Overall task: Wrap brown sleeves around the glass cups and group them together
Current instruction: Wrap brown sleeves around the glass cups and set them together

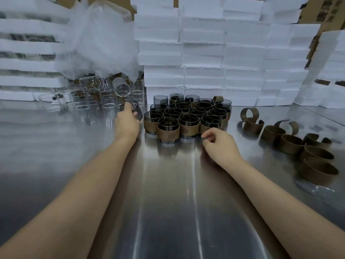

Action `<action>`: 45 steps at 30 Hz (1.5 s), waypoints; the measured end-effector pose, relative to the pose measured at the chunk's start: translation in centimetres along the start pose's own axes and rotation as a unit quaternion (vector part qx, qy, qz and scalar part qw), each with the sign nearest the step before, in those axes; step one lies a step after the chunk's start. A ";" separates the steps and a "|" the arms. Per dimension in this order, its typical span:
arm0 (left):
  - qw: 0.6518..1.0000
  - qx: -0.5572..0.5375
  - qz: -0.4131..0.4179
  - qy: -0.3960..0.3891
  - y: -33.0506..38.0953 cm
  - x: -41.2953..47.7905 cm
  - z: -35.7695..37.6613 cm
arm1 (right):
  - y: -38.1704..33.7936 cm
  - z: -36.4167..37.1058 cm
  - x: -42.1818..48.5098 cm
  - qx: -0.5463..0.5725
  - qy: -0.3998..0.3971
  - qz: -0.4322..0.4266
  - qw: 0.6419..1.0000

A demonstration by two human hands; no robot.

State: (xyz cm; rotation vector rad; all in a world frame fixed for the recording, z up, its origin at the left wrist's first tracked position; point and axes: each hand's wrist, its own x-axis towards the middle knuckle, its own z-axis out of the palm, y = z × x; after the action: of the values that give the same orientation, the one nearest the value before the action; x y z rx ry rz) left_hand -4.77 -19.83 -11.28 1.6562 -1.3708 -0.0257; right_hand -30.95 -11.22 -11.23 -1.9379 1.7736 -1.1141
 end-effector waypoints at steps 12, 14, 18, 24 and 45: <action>0.977 -0.103 0.180 0.042 4.2 -8.3 -5.0 | -1.5 -0.6 -2.1 0.075 0.029 -0.106 0.991; 0.963 -0.094 0.251 0.018 5.6 -9.5 -4.8 | -1.7 -0.2 -2.2 0.101 0.025 -0.145 0.984; 0.910 -0.044 0.410 -0.030 7.4 -11.2 -4.5 | -2.0 0.5 -1.8 0.144 0.028 -0.197 0.969; 0.860 -0.039 0.509 -0.018 8.2 -10.9 -3.6 | -1.9 0.3 -1.1 0.216 0.028 -0.155 0.964; 0.838 -0.440 0.071 -0.316 9.0 -11.8 -2.2 | -2.7 -0.2 -1.8 0.189 0.022 -0.142 0.971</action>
State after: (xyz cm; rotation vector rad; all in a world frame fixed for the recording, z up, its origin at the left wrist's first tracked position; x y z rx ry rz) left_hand -14.69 -8.60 -10.25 0.7557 -1.5913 -1.0431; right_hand -29.08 -8.94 -9.94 -1.9704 1.2096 -1.4752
